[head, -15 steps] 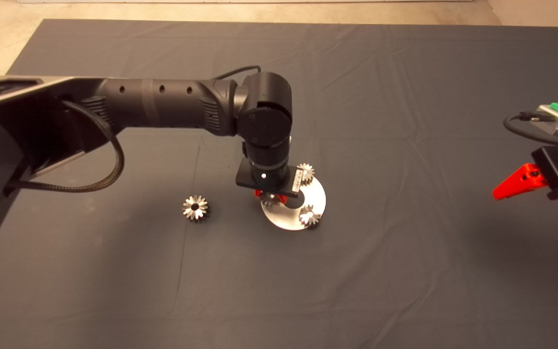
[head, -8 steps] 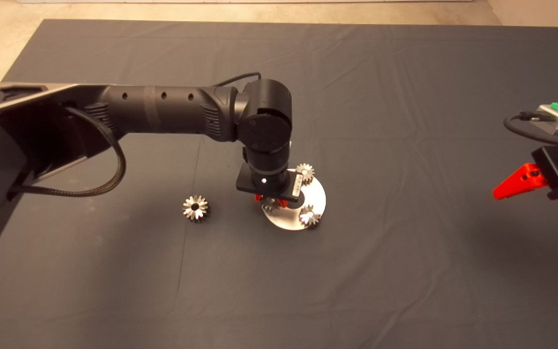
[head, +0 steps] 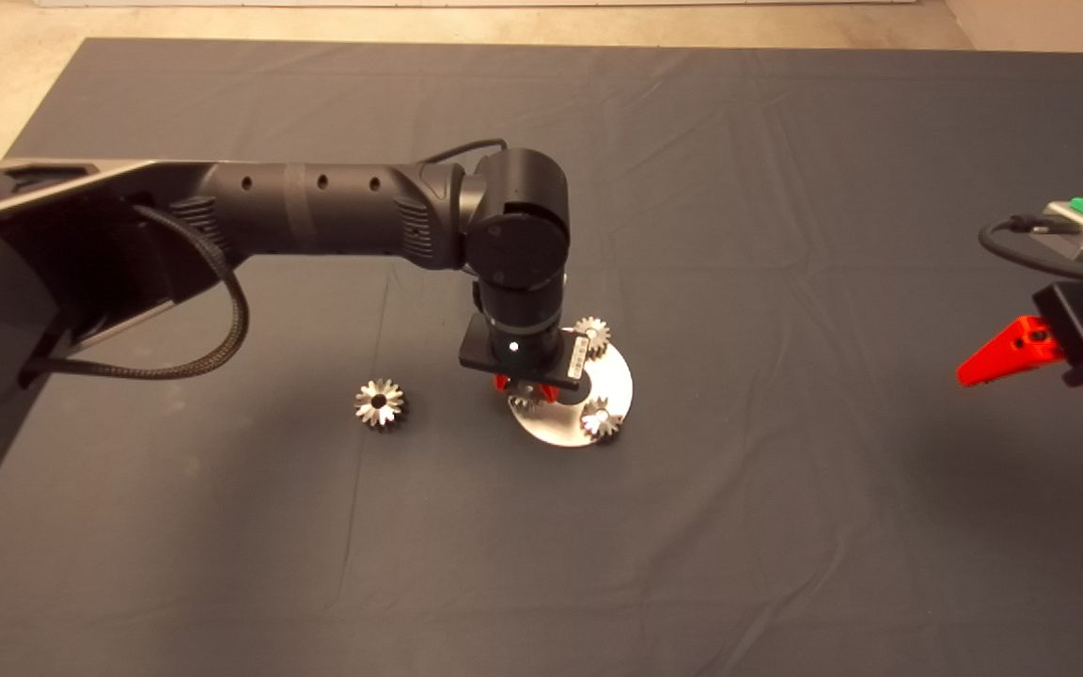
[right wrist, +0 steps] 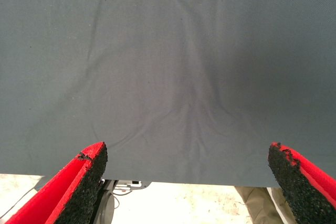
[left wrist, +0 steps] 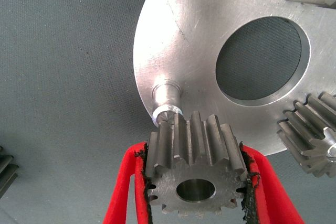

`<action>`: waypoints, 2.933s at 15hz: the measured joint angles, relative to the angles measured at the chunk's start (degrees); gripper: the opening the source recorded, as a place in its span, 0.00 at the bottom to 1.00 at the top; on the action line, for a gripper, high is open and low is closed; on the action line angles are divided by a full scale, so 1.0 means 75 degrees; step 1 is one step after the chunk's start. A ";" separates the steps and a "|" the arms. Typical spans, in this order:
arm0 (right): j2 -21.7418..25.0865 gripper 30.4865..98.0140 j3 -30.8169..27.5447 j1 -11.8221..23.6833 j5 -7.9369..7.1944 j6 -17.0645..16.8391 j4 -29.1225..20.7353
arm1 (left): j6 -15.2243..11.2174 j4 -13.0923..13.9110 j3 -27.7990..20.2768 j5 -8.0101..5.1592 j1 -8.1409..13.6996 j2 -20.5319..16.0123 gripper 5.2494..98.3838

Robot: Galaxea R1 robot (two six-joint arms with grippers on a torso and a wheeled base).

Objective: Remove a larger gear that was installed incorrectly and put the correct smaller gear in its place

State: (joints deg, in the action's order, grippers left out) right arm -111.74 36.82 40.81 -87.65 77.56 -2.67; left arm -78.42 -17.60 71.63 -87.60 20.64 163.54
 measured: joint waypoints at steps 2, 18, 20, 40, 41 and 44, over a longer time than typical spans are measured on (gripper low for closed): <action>0.0000 0.75 0.0000 0.0001 0.0000 0.0000 0.0000 | 0.0037 0.0036 0.0055 -0.0013 0.0003 0.0037 0.22; 0.0000 0.75 -0.0021 0.0000 0.0000 0.0000 0.0000 | 0.0177 0.0172 0.0320 0.0013 0.0047 0.0059 0.22; -0.0003 0.75 -0.0021 0.0000 0.0000 0.0000 0.0000 | 0.0272 0.0223 0.0393 0.0019 0.0064 0.0062 0.22; 0.0000 0.75 -0.0036 0.0000 -0.0003 0.0000 0.0000 | 0.0174 0.0102 0.0262 0.0028 0.0466 0.0037 0.23; 0.0003 0.75 -0.0036 0.0000 -0.0003 0.0000 -0.0003 | 0.0171 0.0109 0.0264 0.0028 0.0470 0.0037 0.23; 0.0003 0.75 -0.0036 0.0000 0.0000 0.0000 -0.0003 | 0.0151 0.0117 0.0187 0.0026 0.0470 0.0037 0.23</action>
State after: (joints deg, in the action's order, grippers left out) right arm -111.71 36.55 40.81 -87.65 77.56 -2.69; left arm -77.29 -16.73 73.03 -87.41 24.16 163.82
